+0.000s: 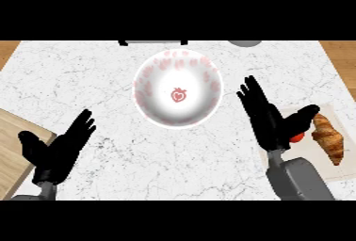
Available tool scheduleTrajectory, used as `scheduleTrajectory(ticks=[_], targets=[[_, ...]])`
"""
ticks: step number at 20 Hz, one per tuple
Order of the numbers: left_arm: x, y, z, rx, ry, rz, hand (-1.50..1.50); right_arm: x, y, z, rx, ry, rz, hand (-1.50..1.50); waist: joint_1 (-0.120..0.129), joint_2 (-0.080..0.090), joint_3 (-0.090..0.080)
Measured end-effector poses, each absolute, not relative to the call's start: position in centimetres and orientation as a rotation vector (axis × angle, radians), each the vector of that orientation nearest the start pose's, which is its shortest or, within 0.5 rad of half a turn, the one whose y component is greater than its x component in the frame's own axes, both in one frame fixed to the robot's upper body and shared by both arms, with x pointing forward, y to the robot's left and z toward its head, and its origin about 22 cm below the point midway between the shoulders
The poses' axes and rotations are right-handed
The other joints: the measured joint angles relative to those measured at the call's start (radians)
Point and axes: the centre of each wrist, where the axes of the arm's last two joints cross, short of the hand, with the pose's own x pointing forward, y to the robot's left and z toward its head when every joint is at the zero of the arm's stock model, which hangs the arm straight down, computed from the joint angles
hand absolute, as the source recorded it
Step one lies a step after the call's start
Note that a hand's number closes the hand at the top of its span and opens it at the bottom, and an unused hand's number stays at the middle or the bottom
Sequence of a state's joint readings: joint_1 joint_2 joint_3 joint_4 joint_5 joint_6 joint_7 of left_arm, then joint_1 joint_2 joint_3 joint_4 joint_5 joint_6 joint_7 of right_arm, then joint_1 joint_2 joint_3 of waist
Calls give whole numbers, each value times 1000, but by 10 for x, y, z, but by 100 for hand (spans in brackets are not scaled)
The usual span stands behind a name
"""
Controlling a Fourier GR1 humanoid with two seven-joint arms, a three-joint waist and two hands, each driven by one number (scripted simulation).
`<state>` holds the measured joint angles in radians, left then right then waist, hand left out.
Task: Pick the croissant from the placemat and place it in the bowl
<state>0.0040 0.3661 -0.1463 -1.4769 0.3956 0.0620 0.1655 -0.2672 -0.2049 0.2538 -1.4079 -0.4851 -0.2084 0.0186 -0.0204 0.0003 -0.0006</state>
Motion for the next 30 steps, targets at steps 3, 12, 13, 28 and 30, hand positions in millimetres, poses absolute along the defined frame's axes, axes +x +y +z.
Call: scheduleTrajectory(ticks=[3, 12, 13, 28, 30], targets=[[244, 293, 10, -18, -1301, -52, 0, 295, -236, 27, 145, -1531, -96, 150, 5, 0, 0], [269, 308, 49, 63, -1412, -159, 0, 261, -371, 18, -539, -1657, 80, -150, -11, 1, -1], [274, 305, 51, 59, -1413, -162, 0, 255, -377, 16, -565, -1689, 95, -150, -10, 1, 0], [286, 295, 60, 40, -1414, -201, 0, 229, -390, 101, -931, -1459, 454, -150, 12, -2, -4], [288, 294, 61, 34, -1419, -203, 0, 232, -386, 117, -944, -1367, 515, -150, 16, -2, -4]])
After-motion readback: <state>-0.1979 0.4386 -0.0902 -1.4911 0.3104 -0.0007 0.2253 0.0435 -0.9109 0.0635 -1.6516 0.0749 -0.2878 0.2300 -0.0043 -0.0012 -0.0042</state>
